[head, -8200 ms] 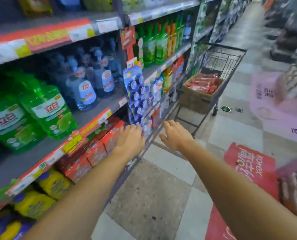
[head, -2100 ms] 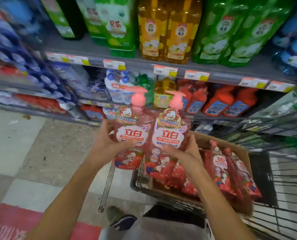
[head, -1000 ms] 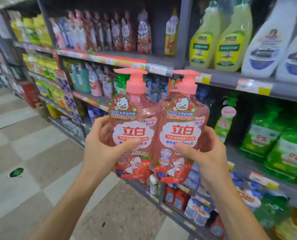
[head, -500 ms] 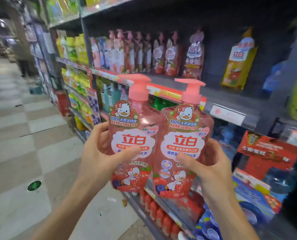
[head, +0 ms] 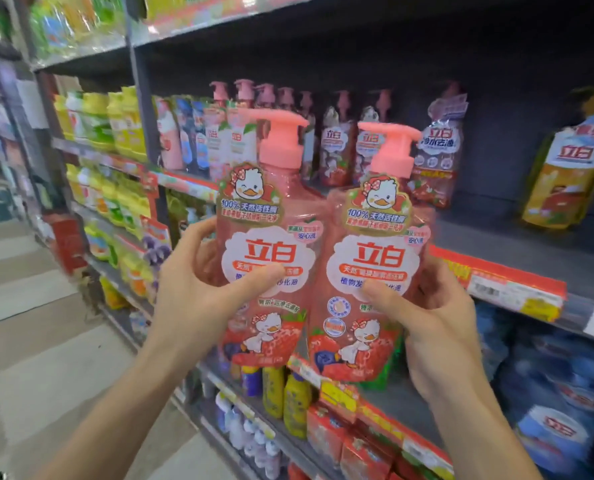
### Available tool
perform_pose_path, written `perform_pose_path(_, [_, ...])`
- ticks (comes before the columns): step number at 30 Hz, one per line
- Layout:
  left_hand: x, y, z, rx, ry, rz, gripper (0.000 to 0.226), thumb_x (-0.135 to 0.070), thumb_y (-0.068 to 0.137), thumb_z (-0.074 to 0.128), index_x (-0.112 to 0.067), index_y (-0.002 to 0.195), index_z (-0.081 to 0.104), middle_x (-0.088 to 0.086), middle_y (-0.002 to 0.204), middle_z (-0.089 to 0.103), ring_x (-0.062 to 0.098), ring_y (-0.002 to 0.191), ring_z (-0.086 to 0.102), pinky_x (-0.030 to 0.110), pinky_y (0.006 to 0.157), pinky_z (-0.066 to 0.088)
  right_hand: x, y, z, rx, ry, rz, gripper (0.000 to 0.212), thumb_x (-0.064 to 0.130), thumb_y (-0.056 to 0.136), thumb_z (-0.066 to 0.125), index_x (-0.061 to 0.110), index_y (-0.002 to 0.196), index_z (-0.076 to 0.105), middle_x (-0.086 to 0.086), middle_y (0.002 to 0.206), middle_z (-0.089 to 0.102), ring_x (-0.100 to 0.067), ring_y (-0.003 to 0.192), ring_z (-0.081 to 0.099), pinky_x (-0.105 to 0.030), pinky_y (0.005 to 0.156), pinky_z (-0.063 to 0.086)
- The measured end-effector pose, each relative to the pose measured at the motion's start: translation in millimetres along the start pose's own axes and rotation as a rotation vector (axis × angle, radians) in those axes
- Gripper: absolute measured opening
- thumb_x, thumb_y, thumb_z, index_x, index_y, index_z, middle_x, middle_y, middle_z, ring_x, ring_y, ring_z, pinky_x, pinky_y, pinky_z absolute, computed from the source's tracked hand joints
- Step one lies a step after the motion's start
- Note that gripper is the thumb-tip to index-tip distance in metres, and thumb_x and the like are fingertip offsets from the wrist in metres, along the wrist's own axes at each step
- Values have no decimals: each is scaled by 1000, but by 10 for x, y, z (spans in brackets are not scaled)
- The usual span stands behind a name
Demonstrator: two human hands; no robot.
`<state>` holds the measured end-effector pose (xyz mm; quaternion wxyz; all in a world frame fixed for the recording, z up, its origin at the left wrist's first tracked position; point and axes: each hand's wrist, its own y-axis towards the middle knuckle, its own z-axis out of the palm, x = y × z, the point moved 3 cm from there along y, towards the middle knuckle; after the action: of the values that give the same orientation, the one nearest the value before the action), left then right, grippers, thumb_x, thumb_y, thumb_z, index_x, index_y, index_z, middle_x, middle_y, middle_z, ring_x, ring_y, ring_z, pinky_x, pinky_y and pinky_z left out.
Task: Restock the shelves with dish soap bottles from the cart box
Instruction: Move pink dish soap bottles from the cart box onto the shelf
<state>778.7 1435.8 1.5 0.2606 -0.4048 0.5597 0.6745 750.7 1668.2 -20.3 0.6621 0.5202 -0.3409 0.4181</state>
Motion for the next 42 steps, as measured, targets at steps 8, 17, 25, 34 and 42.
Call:
perform_pose_path(8, [307,1455,-215,157,-76,84,61,-28,65,91,-20,116,60,-7,102,75,11,95,72,32,81,60,87,857,778,-147,-35,-140,69,25,44,85,14,109,64,0,97,78,-18,90,75,-25,66,58])
perform_pose_path(17, [646,2607,141,340,-186,161,60,-39,70,87,-18,121,61,-6,105,75,12,96,72,32,79,60,81,1742,935,-295,-130,-264,52,23,52,84,20,100,65,5,94,78,-11,90,75,-21,66,57])
perform_pose_path(25, [1133,3318,546,413,-250,146,54,-43,67,80,-19,113,66,0,105,76,21,97,73,46,86,58,-197,2420,858,-382,-164,-300,62,24,50,85,16,109,65,3,100,77,-15,95,74,-34,77,62])
perform_pose_path(34, [1636,3678,812,499,-353,98,52,-37,69,80,-13,114,68,4,104,76,25,98,73,48,89,56,-437,2718,786,-471,-259,-310,67,27,42,85,19,106,65,9,95,77,-10,93,74,-25,73,59])
perform_pose_path(42, [1761,3802,752,583,-368,131,44,-40,75,77,-19,113,67,-4,105,76,17,99,72,35,83,58,-466,2619,927,-479,-330,-304,60,18,48,82,20,104,61,11,92,77,-7,88,74,-18,65,57])
